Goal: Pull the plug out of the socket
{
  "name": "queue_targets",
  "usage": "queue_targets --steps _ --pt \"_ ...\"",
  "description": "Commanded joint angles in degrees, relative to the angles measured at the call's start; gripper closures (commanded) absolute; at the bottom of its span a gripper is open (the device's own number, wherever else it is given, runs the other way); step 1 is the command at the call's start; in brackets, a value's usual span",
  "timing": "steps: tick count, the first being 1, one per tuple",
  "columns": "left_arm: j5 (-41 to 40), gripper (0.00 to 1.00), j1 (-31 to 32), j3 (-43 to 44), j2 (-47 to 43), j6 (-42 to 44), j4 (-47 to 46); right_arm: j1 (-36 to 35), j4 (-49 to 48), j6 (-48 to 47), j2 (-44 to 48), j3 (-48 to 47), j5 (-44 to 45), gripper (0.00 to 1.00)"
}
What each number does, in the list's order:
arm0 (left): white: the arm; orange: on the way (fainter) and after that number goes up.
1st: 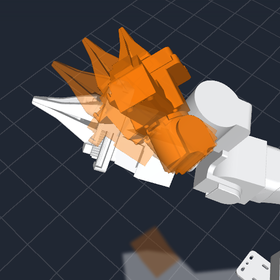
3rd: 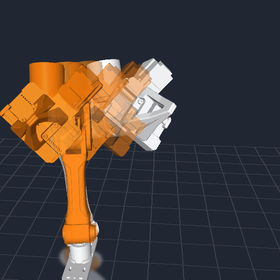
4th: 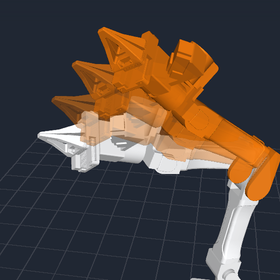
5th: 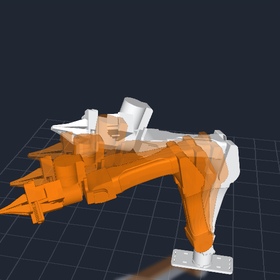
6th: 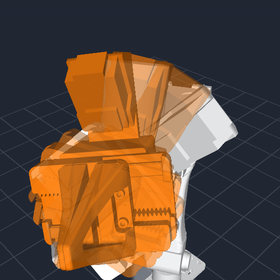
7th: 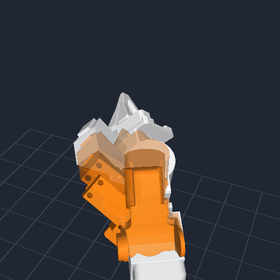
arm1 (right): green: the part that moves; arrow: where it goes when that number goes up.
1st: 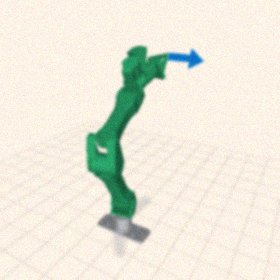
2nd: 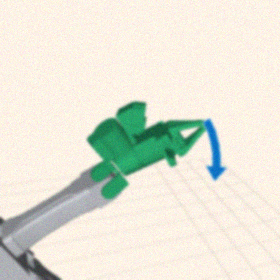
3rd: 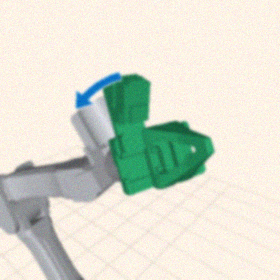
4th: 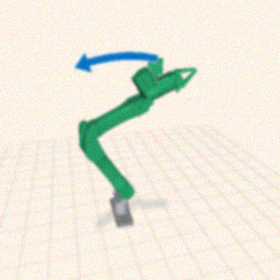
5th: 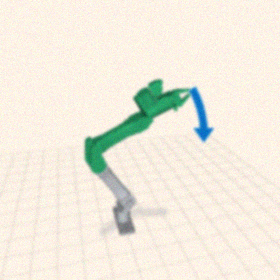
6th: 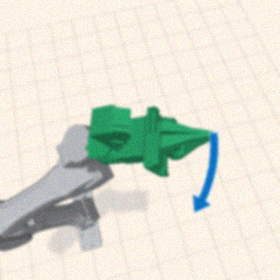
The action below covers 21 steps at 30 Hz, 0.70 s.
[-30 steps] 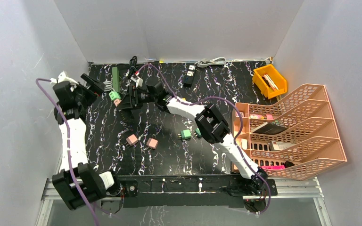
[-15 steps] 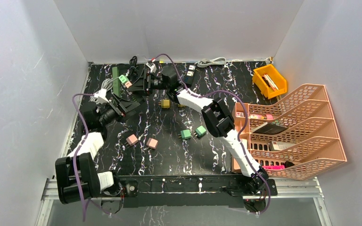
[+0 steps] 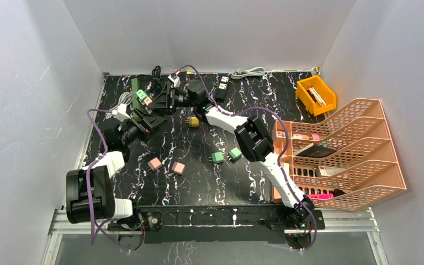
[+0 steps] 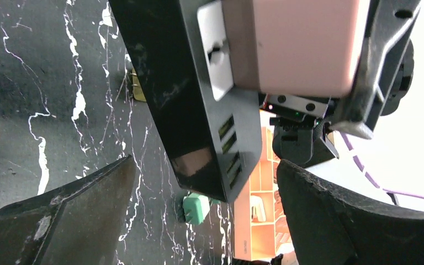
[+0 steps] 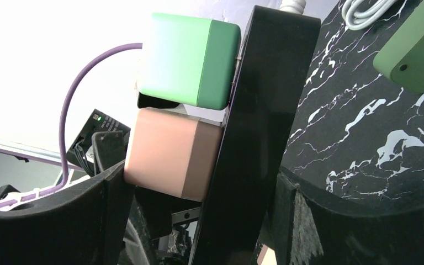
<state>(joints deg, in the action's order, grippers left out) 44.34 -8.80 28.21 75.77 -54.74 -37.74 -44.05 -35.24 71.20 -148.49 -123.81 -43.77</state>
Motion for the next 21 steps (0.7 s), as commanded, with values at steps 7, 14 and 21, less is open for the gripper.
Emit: queue_targets --steps 7,14,21 --pt "-1.97 0.04 1.7 1.57 5.75 -4.14 -11.05 -1.52 -8.79 1.31 4.76 -0.28 -0.89 1.0" --pt "-2.18 0.23 2.12 1.03 6.81 -6.89 -16.23 -2.04 -8.83 1.53 4.25 -0.54 -0.87 1.0" --pt "-1.33 0.96 2.12 0.42 7.93 -8.49 -18.7 -2.22 -8.83 1.66 4.21 -0.39 -1.05 1.0"
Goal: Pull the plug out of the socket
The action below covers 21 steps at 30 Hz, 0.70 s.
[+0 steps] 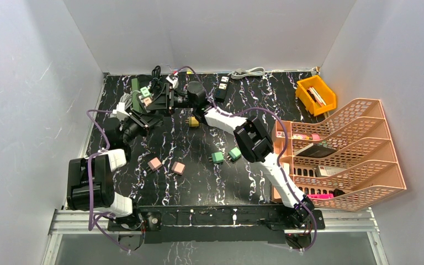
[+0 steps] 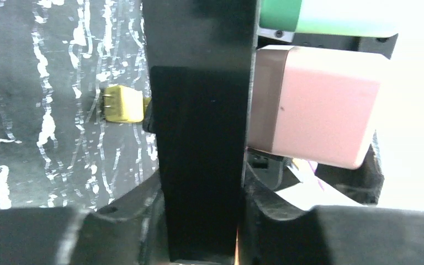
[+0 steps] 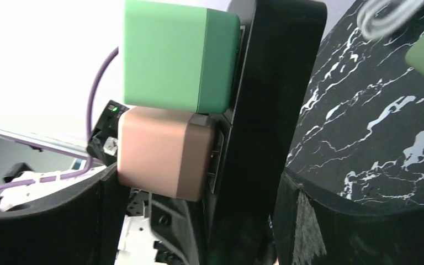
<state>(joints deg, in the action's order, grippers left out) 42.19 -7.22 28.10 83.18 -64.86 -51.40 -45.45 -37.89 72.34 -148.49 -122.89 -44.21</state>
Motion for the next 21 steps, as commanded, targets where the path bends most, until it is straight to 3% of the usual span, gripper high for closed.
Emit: queue_targets --steps 1,5,6,8,10,11,16,21 --pt "0.79 1.0 0.54 0.27 0.64 1.53 -5.21 -0.86 -6.18 0.48 4.22 -1.23 -0.7 1.0" --pt "0.79 1.0 0.54 -0.81 0.34 1.7 -5.43 -0.8 -6.04 0.17 4.67 -0.6 -1.24 1.0" --pt "0.71 1.0 0.54 -1.03 0.11 1.81 -5.53 -0.81 -5.41 -0.39 4.75 -0.71 -1.73 0.91" --pt "0.62 1.0 0.54 -1.48 -0.43 2.12 -5.55 -0.74 -2.25 -3.32 5.2 -0.66 -2.29 0.44" --pt "0.6 1.0 0.57 -1.71 -1.07 2.31 -5.47 -0.63 3.85 -8.76 6.79 0.43 -1.33 0.12" --pt "0.46 1.0 0.55 -1.65 -1.35 2.59 -5.07 -0.53 8.67 -12.15 7.96 1.59 -0.04 0.03" --pt "-1.23 1.0 0.52 -0.41 -4.29 8.35 2.89 -0.42 26.82 -31.01 14.49 3.37 10.71 0.01" --pt "-4.81 1.0 0.53 1.44 -8.71 14.91 13.31 -0.42 33.39 -42.12 20.08 7.4 20.37 0.02"
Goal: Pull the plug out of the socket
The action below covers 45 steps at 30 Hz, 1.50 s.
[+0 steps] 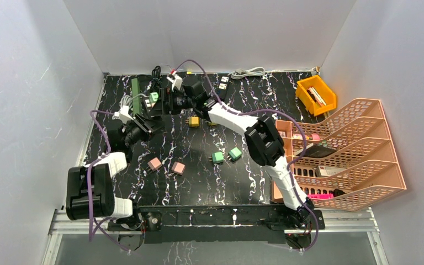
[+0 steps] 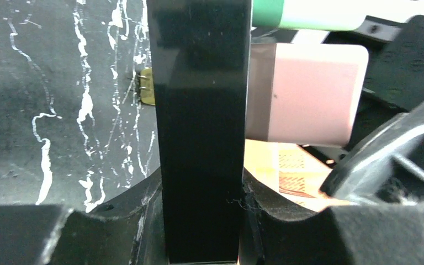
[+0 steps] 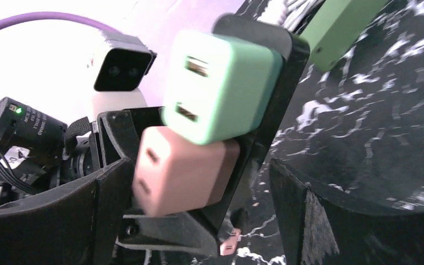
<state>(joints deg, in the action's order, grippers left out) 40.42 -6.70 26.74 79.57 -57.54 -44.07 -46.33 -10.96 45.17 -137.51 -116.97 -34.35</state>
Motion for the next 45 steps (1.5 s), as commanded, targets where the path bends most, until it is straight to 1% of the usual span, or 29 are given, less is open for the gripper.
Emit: queue_targets --steps 1,3,6,12,15,17,20,23,26,35,39,41,43,44,45 --pt "-3.48 1.0 0.0 2.91 -5.53 8.2 6.87 0.37 6.89 -15.82 9.6 1.85 11.15 0.02" --pt "-3.67 1.0 0.02 2.96 -5.77 8.47 7.43 0.39 7.45 -16.64 9.95 1.68 11.42 0.04" --pt "-3.73 1.0 -0.03 2.8 -5.49 8.45 7.4 -0.01 9.0 -17.51 9.3 -0.3 11.29 0.15" --pt "-3.92 1.0 0.02 2.7 -5.67 8.53 7.43 -1.11 13.74 -19.24 6.27 -5.34 11.58 0.21" --pt "-4.23 1.0 0.02 2.77 -5.84 8.75 7.79 -1.6 16.25 -20.07 5.09 -7.42 12.01 0.28" --pt "-4.17 1.0 -0.02 2.79 -5.68 8.84 7.76 -1.86 17.26 -20.3 4.54 -8.41 11.95 0.31" --pt "-4.0 1.0 0.02 2.63 -5.31 8.69 7.35 -2.62 18.82 -20.78 3.83 -10.14 12.15 0.31" --pt "-3.99 1.0 0.02 2.44 -5.36 8.58 7.02 -3.35 20.25 -21.25 2.45 -12.14 12.62 0.34" --pt "-3.89 1.0 0.02 2.27 -5.43 8.58 6.88 -3.67 21.6 -21.18 0.71 -14.67 12.58 0.42" --pt "-3.97 1.0 0.01 1.93 -5.83 8.52 6.5 -4.11 24.15 -22.18 -2.4 -18.21 13.05 0.43" --pt "-3.95 1.0 0.01 1.83 -6.14 8.5 6.44 -4.94 27.13 -23.84 -3.92 -20.77 14.9 0.34" --pt "-4.01 1.0 0.02 1.82 -6.23 8.49 6.41 -5.16 27.54 -24.11 -4.19 -21.23 15.55 0.32" --pt "-3.95 1.0 0.02 1.78 -6.27 8.5 6.43 -5.26 27.74 -24.25 -4.23 -21.28 16.04 0.32" --pt "-3.97 1.0 -0.02 1.78 -6.27 8.48 6.44 -5.22 27.8 -24.27 -4.18 -21.27 16.21 0.35" --pt "-4.02 1.0 0.01 1.73 -6.35 8.49 6.4 -5.26 27.9 -24.23 -4.1 -21.24 16.42 0.4"
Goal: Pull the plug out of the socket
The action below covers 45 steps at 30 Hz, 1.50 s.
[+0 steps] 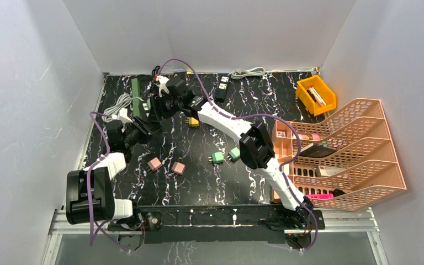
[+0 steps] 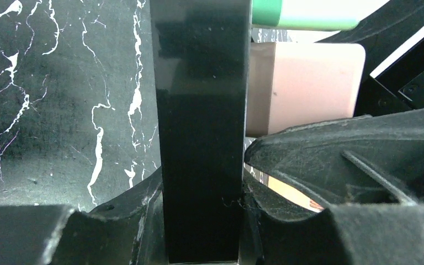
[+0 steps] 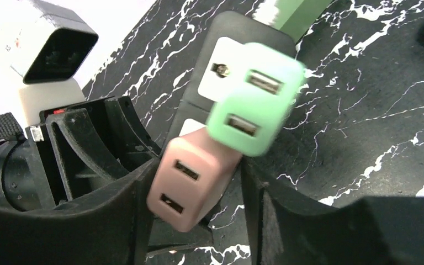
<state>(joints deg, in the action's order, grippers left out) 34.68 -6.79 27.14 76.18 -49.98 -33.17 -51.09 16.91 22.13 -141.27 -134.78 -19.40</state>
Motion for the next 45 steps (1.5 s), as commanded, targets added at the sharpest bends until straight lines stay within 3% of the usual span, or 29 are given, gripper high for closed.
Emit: queue_targets --steps 1,4,7,13,16,18,20,23,26,27,29,31,37,41,45 --pt "1.78 1.0 0.06 1.27 -2.94 0.91 -4.5 -0.5 -0.01 -1.21 -0.28 -3.39 1.67 0.46" --pt "1.64 1.0 0.1 1.12 -2.81 0.93 -4.53 -0.49 -0.8 -0.89 0.62 -2.36 2.3 0.7" --pt "1.35 1.0 0.08 0.98 -2.79 0.81 -4.51 -0.49 -1.82 -0.37 1.53 -1.22 2.94 0.99" --pt "-1.22 1.0 0.06 1.13 -3.21 1.3 -1.31 1.47 -9.25 6.48 4.28 3.64 -5.08 1.0" --pt "-2.65 1.0 0.11 1.51 -3.24 1.86 1.16 -1.94 3.84 -3.15 3.18 -4.69 12.93 1.0" --pt "-3.26 1.0 0.1 1.52 -3.01 1.86 1.71 -5.12 4.42 -10.05 4.77 -3.73 25.8 1.0" --pt "-3.22 1.0 0.06 1.75 -2.5 1.65 1.7 -6.06 1.38 -11.46 7.48 0.46 28.1 1.0" --pt "-3.26 1.0 0.02 1.93 -2.02 1.38 1.73 -2.48 -6.59 -4.71 12.07 8.92 10.62 1.0" --pt "-3.34 1.0 0.02 1.87 -1.9 1.29 1.71 2.74 -19.03 9.14 13.52 15.8 -9.69 1.0" --pt "-3.41 1.0 0.01 1.86 -2.01 1.28 1.87 3.35 -17.34 10.74 12.61 14.87 -9.35 1.0" --pt "-3.65 1.0 -0.06 1.78 -2.34 1.41 2.28 1.97 -4.37 4.1 10.69 6.8 0.98 1.0" --pt "-3.97 1.0 -0.11 1.78 -2.65 1.67 2.71 0.53 -0.11 -1.09 11.53 5.32 7.54 1.0" --pt "-4.46 1.0 -0.8 2.28 -3.32 1.96 3.98 5.91 -15.55 -1.49 25.53 33.41 -9.62 1.0" --pt "-5.28 1.0 -1.41 2.31 -3.69 2.16 4.91 5.8 -3.89 -11.21 25.35 36.27 -17.93 1.0" --pt "-5.47 1.0 -2.04 1.88 -3.8 1.49 4.38 3.77 -0.35 -14.28 23.57 38.25 -18.03 1.0"
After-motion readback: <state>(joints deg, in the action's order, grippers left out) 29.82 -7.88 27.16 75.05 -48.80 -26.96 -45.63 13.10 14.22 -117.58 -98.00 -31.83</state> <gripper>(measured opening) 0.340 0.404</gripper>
